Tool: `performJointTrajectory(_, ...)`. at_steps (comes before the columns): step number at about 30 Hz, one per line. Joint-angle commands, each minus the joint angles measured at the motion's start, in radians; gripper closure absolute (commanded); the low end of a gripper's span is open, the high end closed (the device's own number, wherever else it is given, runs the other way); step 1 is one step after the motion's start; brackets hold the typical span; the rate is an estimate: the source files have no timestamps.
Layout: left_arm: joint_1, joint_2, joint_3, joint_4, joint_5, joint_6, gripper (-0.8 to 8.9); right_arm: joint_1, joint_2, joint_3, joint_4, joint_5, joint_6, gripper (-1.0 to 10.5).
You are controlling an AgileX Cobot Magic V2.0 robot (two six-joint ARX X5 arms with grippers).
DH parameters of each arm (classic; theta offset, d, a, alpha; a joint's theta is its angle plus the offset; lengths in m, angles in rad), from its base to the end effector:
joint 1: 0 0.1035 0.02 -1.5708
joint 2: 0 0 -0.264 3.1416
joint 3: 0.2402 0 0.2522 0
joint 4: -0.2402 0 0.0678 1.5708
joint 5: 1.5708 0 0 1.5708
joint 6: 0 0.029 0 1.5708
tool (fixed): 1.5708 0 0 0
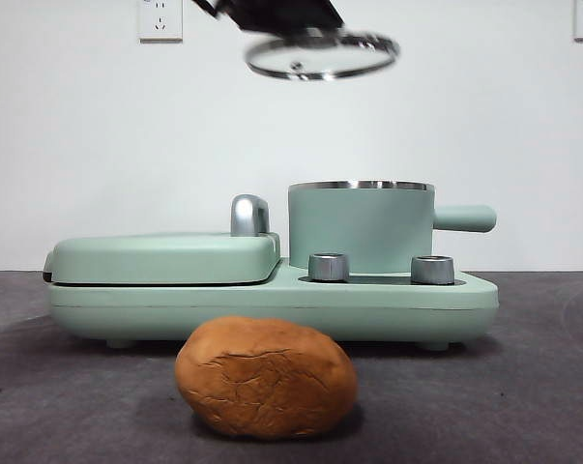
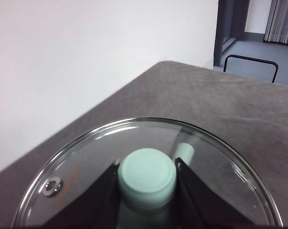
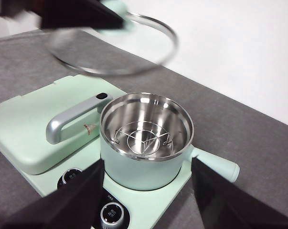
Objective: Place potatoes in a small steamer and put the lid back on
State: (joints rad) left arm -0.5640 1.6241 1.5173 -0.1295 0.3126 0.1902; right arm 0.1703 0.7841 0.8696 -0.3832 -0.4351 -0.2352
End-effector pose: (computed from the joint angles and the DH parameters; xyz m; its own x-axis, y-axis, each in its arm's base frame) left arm 0.3136 -0.2089 0.3783 0.6174 -0.7544 -0.2228 0.7850 0.6091 0.1131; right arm 0.1576 0.0395 0.3430 0.7830 0.5623 -0.2660 -0.6030 0.7911 -0.1026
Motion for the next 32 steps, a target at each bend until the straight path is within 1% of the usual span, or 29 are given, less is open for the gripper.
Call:
performJointTrajectory(1,0.006,-0.064,0.030,-0.023,-0.025,-0.023,8.01,0.006,0.003,0.014,0.008,-0.004,0.026,6.6)
performJointTrajectory(4,0.016,-0.124,0.030,-0.070,-0.028,-0.023,8.01,0.016,0.003,0.014,0.005,-0.004,0.026,6.6)
performJointTrajectory(7,0.037,-0.178,0.027,-0.152,-0.028,-0.022,8.00,0.037,0.003,0.015,-0.016,-0.008,0.025,6.6)
performJointTrajectory(10,0.051,-0.234,0.002,-0.216,-0.028,-0.007,7.99,0.082,0.003,0.015,-0.045,-0.010,0.021,6.0)
performJointTrajectory(12,0.058,-0.281,-0.041,-0.216,-0.028,-0.002,7.99,0.123,0.003,0.015,-0.058,-0.009,0.013,5.8)
performJointTrajectory(15,0.070,-0.363,-0.126,-0.217,-0.030,-0.010,7.99,0.187,0.006,0.015,-0.084,-0.003,0.004,5.8)
performJointTrajectory(18,0.083,-0.451,-0.228,-0.215,-0.050,-0.027,7.99,0.243,0.012,0.015,-0.121,-0.002,-0.021,5.8)
performJointTrajectory(20,0.089,-0.514,-0.299,-0.215,-0.066,-0.036,7.99,0.285,0.013,0.015,-0.160,-0.001,-0.053,5.8)
performJointTrajectory(22,0.094,-0.582,-0.371,-0.215,-0.080,-0.056,7.99,0.342,0.019,0.015,-0.199,0.023,-0.094,5.8)
performJointTrajectory(23,0.096,-0.614,-0.404,-0.215,-0.086,-0.066,7.99,0.369,0.021,0.015,-0.214,0.036,-0.102,5.8)
performJointTrajectory(27,0.114,-0.736,-0.513,-0.221,-0.089,-0.109,7.99,0.499,0.058,0.015,-0.241,0.101,-0.103,5.8)
performJointTrajectory(29,0.120,-0.778,-0.542,-0.237,-0.089,-0.114,7.99,0.558,0.088,0.015,-0.247,0.132,-0.103,5.8)
performJointTrajectory(32,0.122,-0.810,-0.550,-0.287,-0.092,-0.114,7.99,0.640,0.156,0.015,-0.249,0.155,-0.101,5.8)
